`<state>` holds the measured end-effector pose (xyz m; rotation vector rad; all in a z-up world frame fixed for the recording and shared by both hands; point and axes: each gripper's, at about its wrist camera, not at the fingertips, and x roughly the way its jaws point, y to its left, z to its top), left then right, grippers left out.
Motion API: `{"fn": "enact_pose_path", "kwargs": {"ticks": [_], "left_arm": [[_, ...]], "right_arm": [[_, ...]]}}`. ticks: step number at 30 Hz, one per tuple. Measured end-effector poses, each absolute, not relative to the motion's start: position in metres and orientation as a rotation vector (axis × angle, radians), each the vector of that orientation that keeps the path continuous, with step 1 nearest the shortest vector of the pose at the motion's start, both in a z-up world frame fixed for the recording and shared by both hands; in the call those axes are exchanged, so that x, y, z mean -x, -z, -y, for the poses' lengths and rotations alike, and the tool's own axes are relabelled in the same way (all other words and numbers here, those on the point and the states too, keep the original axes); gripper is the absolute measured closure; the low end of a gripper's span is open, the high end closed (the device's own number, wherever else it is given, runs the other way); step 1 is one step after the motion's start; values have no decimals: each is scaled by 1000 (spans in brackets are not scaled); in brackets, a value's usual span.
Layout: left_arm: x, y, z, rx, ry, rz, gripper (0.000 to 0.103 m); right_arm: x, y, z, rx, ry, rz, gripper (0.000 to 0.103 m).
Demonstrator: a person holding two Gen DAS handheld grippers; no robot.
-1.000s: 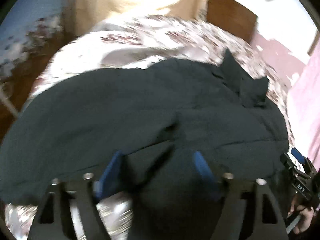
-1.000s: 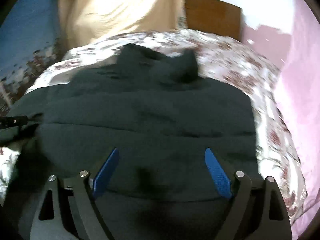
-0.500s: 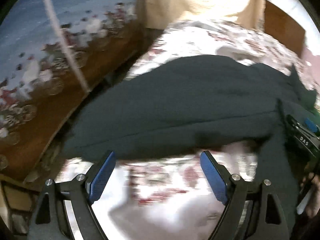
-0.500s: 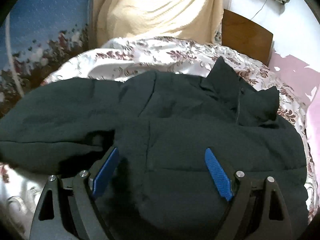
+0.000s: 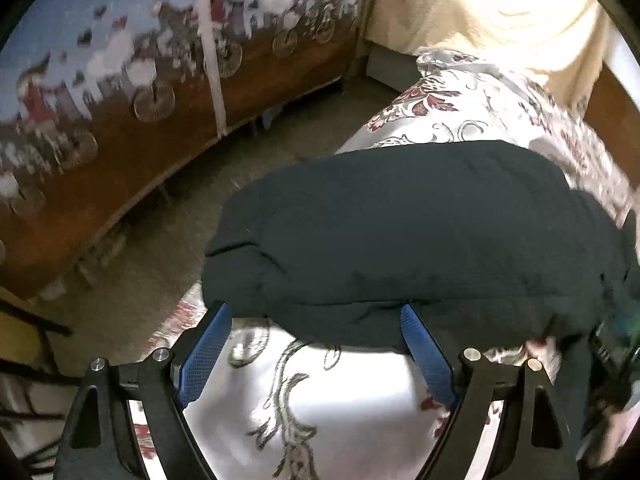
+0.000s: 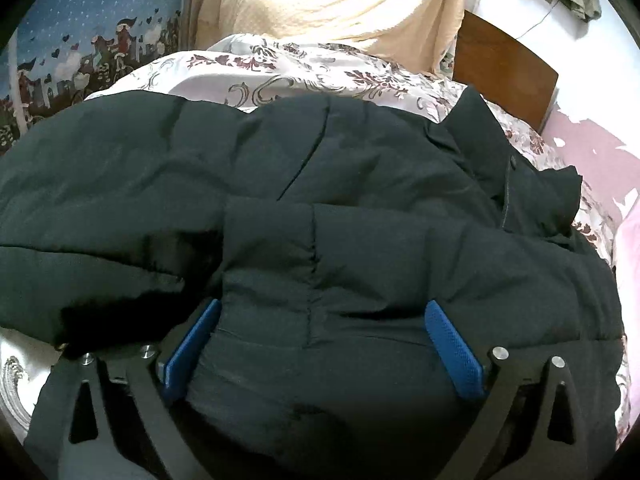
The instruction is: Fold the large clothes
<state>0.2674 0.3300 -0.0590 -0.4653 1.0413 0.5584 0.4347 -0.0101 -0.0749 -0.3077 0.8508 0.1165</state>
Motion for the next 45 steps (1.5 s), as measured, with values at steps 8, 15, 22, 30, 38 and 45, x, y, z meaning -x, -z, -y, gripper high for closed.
{"fn": "enact_pose_path", "kwargs": {"ticks": [8,15,22,30,38,45], "left_arm": [[-257,78,-345,695,-541,-1001,17],[-247,87,-356,861,-532,-927,18],[-258,85,-352,911,-483,-814,71],[-265,77,-351,853,-477,-781,94],[-232,95,-384,1095,-543,-791,39],[-242,116,-398,1273,-525,-726,28]], "right_arm": [[-437,74,13,289,-129,-850,4],[-439,75,13,282,-132,-854,4],[-440,75,13,279,-132,-855,4],[-440,75,13,278,-132,-854,4],[-439,76,13,277,-134,-852,4],[-439,76,12,275,-134,-852,4]]}}
